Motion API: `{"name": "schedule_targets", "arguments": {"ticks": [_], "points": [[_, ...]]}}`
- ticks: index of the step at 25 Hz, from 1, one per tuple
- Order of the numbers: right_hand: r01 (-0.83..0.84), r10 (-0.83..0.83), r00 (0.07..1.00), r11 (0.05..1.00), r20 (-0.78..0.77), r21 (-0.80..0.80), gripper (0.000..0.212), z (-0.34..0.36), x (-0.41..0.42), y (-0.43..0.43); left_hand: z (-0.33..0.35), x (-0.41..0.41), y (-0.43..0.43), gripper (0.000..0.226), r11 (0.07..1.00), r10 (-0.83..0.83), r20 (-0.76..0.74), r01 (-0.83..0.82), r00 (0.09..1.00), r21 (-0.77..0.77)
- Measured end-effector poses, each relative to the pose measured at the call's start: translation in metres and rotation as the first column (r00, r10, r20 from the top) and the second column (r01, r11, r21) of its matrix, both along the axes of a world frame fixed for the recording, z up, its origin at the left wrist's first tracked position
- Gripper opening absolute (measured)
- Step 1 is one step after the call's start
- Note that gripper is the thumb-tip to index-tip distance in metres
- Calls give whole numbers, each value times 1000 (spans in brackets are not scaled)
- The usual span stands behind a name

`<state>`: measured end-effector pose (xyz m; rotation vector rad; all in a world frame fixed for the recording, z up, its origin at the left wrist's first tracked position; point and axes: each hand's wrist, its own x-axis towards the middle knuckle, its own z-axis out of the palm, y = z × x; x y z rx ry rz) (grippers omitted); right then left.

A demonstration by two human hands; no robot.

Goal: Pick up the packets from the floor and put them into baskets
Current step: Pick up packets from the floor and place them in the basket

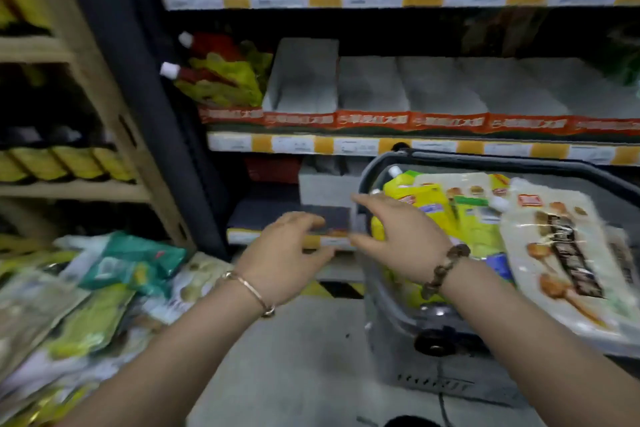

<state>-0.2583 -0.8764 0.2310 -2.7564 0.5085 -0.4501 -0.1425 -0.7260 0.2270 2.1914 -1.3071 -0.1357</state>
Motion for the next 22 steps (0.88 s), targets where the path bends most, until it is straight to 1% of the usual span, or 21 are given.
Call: {"name": "schedule_targets", "arguments": {"ticks": [2,5,8,12,14,17,19,22], "points": [[-107,104,994,991,-41,-75,63,-8,26,35,-21,18,44,48,992,123,-2,-123,992,13],[-210,203,976,974,-83,-84,61,-28,61,79,-58,38,103,48,959,276,-7,-275,961,63],[-275,272,953,961,-133,-2,58,-62,96,113,-95,50,152,50,905,412,-27,-405,911,126],[-354,360,897,932,-258,72,56,-126,137,144,-147,62,209,50,809,559,13,-549,829,212],[-404,404,847,912,-344,77,55,-164,151,164,-178,62,242,51,740,622,33,-601,782,303],[-520,476,742,853,-472,43,52,-214,164,192,-221,54,289,52,634,715,14,-657,699,407],[-574,523,665,815,-533,85,49,-244,172,215,-245,46,317,53,558,775,-8,-679,631,478],[-616,583,557,768,-591,177,49,-283,182,251,-273,31,347,53,456,824,18,-683,566,570]]}}
